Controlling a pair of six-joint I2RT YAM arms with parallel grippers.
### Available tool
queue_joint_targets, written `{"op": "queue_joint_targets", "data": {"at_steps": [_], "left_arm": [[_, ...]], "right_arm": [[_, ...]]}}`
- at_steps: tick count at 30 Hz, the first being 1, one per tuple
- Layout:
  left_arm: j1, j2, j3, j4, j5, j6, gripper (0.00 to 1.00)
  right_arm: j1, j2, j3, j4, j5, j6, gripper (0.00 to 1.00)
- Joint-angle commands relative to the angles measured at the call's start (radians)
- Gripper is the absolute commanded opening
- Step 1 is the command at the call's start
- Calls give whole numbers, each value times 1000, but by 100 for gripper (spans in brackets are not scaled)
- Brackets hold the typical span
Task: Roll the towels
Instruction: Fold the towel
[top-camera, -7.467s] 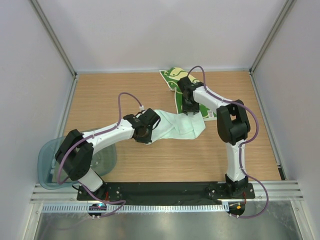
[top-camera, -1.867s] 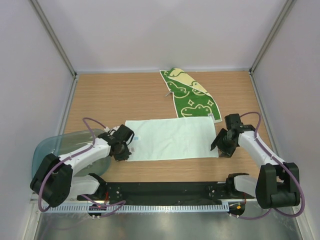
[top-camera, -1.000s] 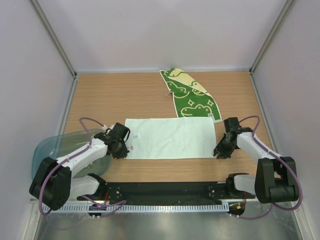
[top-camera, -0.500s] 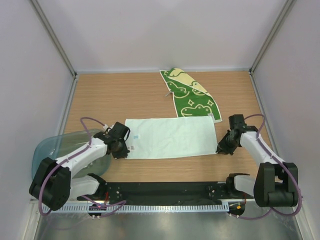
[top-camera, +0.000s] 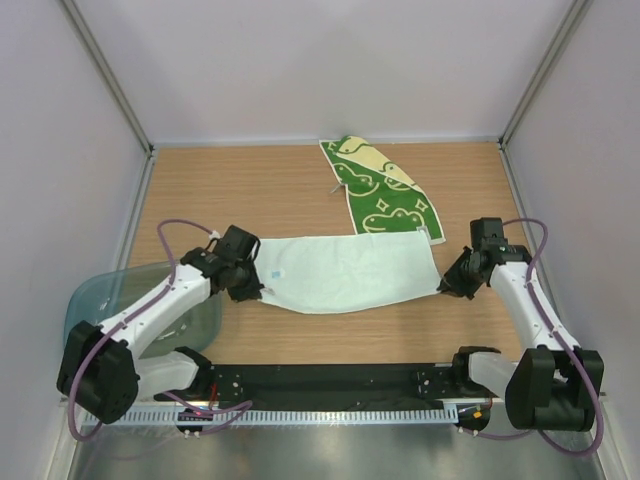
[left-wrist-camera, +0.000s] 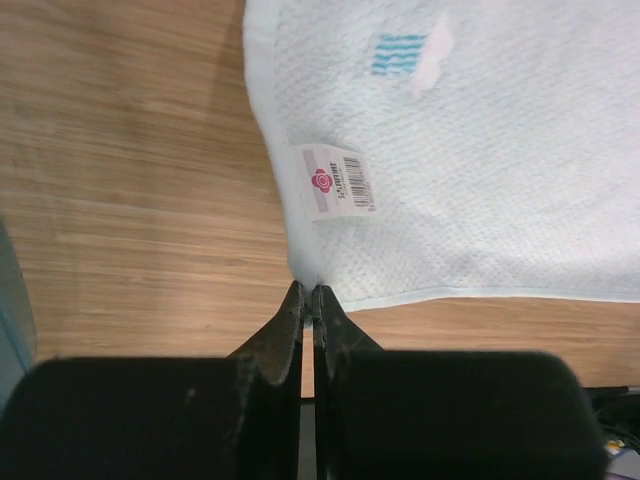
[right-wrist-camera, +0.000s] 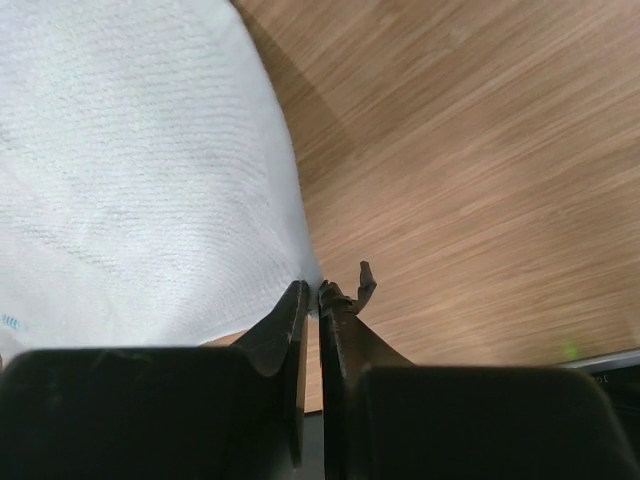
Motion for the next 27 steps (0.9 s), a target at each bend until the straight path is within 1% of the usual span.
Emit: {"op": "queue_joint_targets", "data": {"at_steps": [1, 5, 10, 18, 22, 27], "left_arm": [[2, 36, 121, -36, 14, 51, 0], [15, 112, 218, -76, -7, 89, 0], [66, 183, 306, -76, -3, 114, 0], [128, 324, 419, -85, 17, 155, 0], [150, 364, 451, -88, 11, 165, 0], [175, 398, 466, -84, 8, 171, 0]], "right_arm": [[-4, 56, 114, 27, -16, -41, 1], [-4, 191, 251, 42, -16, -75, 1], [-4, 302, 376, 66, -21, -86, 1], [-4, 455, 500, 91, -49, -98, 1], [-4, 536, 557, 96, -53, -110, 1], [-4, 599, 595, 100, -65, -109, 1]]}}
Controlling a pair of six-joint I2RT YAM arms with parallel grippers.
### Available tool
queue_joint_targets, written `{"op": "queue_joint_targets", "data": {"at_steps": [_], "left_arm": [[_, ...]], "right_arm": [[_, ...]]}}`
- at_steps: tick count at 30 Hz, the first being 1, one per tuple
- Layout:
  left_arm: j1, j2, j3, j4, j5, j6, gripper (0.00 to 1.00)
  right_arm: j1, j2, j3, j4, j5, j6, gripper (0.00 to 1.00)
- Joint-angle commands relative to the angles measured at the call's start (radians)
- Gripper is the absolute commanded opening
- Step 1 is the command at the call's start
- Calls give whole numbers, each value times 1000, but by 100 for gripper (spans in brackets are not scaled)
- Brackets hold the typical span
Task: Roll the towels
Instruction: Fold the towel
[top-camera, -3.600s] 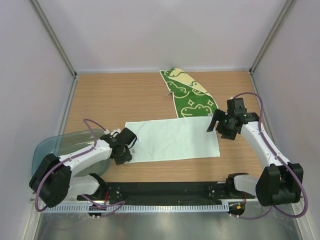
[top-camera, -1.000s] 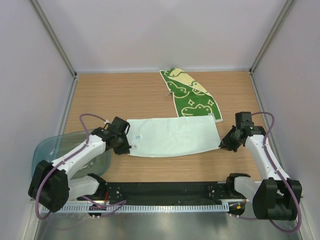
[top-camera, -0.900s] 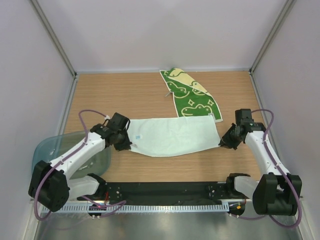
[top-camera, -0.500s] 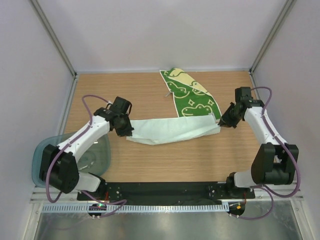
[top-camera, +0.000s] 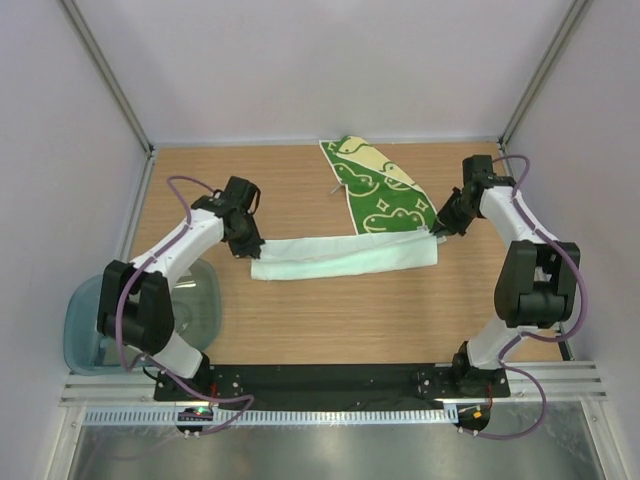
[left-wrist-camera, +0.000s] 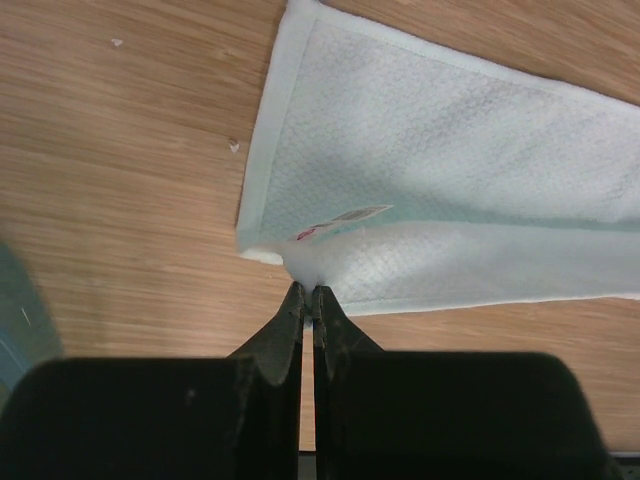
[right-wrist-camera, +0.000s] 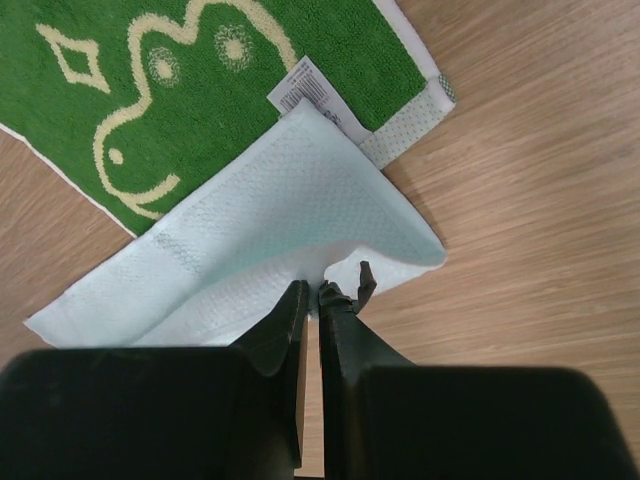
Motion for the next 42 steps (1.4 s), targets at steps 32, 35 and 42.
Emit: {"op": "queue_joint_targets", "data": {"at_steps": [32, 35, 42], "left_arm": [[106, 378, 336, -50, -44, 98, 56], [109, 367, 360, -52, -50, 111, 67], [108, 272, 357, -90, -96, 106, 75]], "right_arm": [[-4, 256, 192, 35, 71, -12, 32], [-4, 256, 223, 20, 80, -10, 44], [-2, 209, 272, -41, 123, -35, 69]]}}
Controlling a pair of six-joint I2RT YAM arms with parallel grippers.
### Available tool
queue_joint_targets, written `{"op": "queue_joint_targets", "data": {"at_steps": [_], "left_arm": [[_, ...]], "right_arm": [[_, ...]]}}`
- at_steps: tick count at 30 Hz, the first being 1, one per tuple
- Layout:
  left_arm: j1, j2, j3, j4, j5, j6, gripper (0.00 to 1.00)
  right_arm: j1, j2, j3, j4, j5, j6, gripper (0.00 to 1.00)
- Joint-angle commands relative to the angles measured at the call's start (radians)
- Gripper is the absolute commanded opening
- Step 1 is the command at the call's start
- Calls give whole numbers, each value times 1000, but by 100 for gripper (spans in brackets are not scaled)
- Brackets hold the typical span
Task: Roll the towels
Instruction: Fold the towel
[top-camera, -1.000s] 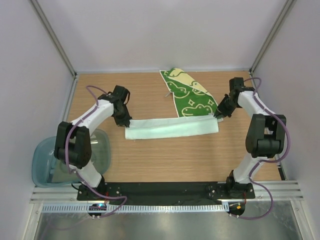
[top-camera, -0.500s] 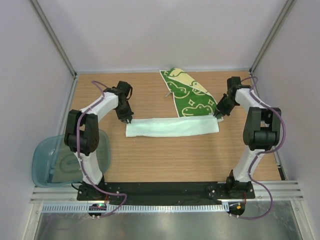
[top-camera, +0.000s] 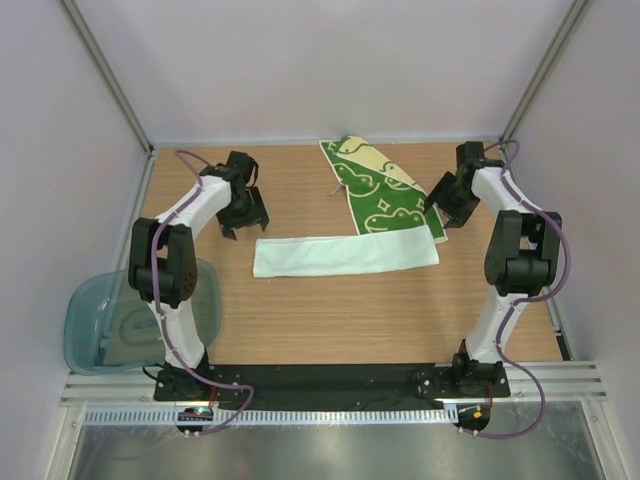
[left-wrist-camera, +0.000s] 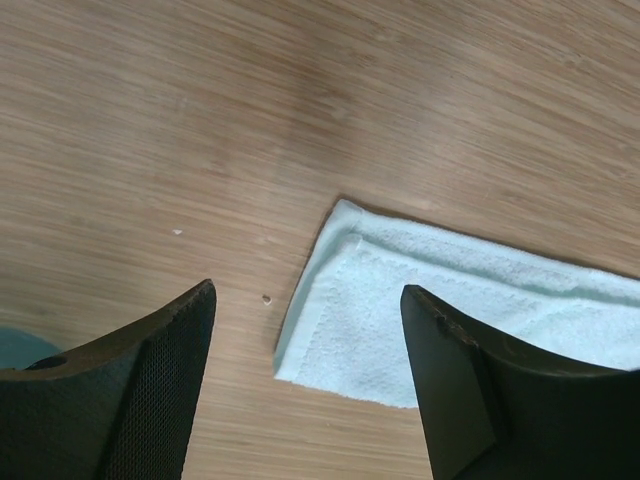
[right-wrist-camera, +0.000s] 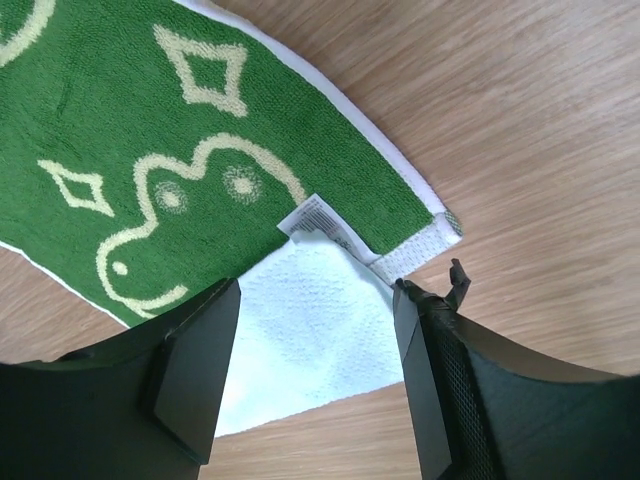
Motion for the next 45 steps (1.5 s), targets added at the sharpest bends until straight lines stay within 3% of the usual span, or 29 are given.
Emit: {"op": "queue_joint_targets", "data": {"at_steps": [1, 3, 6, 9, 10, 12, 13, 16, 25, 45], "left_arm": [[2, -109, 6, -41, -38, 5, 75], [-6, -151, -46, -30, -33, -11, 72], [-41, -231, -121, 5, 1, -32, 69], [-93, -304, -238, 74, 60, -81, 67], [-105, -318, -297, 97, 82, -90, 66], [-145, -349, -342, 172, 143, -106, 64], [-163, -353, -361, 194, 151, -110, 64], [-205, -329, -394, 226, 150, -124, 63], [-208, -210, -464, 283, 114, -120, 60], [-158, -174, -514, 269, 53, -66, 58]], "right_arm": [[-4, -96, 35, -42, 52, -25, 70], [0, -139, 15, -39, 54, -31, 68], [26, -250, -69, 2, -9, -42, 53], [88, -357, -270, 189, -211, -43, 35], [108, -376, -306, 226, -263, -39, 21], [169, -388, -385, 316, -386, -31, 11], [183, -379, -404, 332, -417, -24, 1], [194, -330, -461, 386, -498, -1, 1], [104, -241, -542, 384, -437, -39, 1], [-91, -250, -593, 201, -126, -56, 1]]}}
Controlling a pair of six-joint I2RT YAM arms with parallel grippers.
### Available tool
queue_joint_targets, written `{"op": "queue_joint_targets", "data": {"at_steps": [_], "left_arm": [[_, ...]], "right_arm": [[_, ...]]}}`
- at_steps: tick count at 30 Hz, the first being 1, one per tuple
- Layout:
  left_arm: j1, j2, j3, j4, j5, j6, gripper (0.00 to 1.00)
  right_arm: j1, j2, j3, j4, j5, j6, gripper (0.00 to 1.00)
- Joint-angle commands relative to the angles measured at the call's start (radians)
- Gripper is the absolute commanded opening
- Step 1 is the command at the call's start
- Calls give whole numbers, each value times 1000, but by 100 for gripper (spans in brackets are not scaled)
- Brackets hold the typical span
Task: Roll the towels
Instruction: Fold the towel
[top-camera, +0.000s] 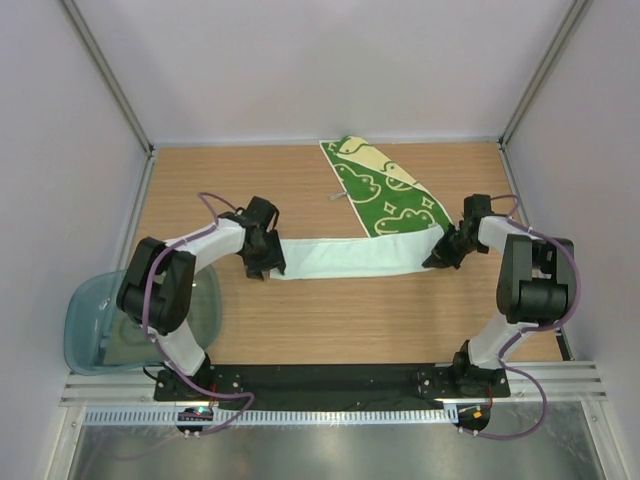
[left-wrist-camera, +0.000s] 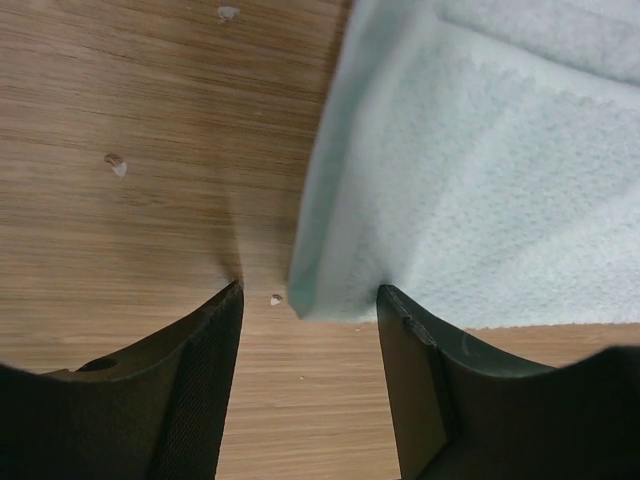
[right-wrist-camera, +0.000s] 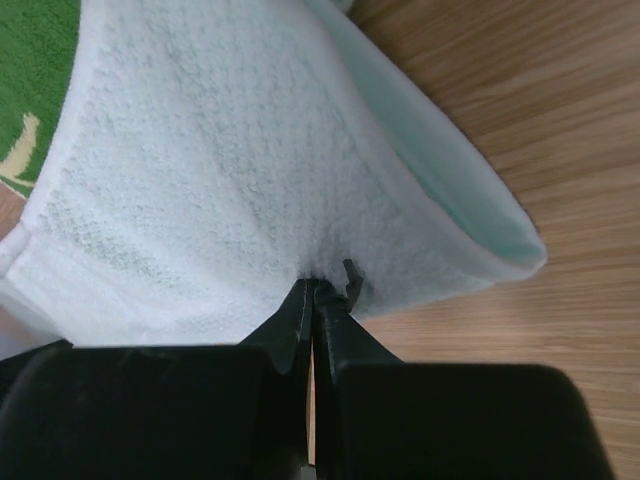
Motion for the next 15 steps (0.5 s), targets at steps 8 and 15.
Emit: {"op": "queue_joint_targets", "data": {"at_steps": [8, 15], "left_arm": [[26, -20, -71, -3, -50, 6, 52], [-21, -192, 47, -118, -117, -3, 52]], "right_arm": [[-39, -123, -19, -94, 118, -17, 7], [-38, -171, 38, -162, 90, -46, 28]]}}
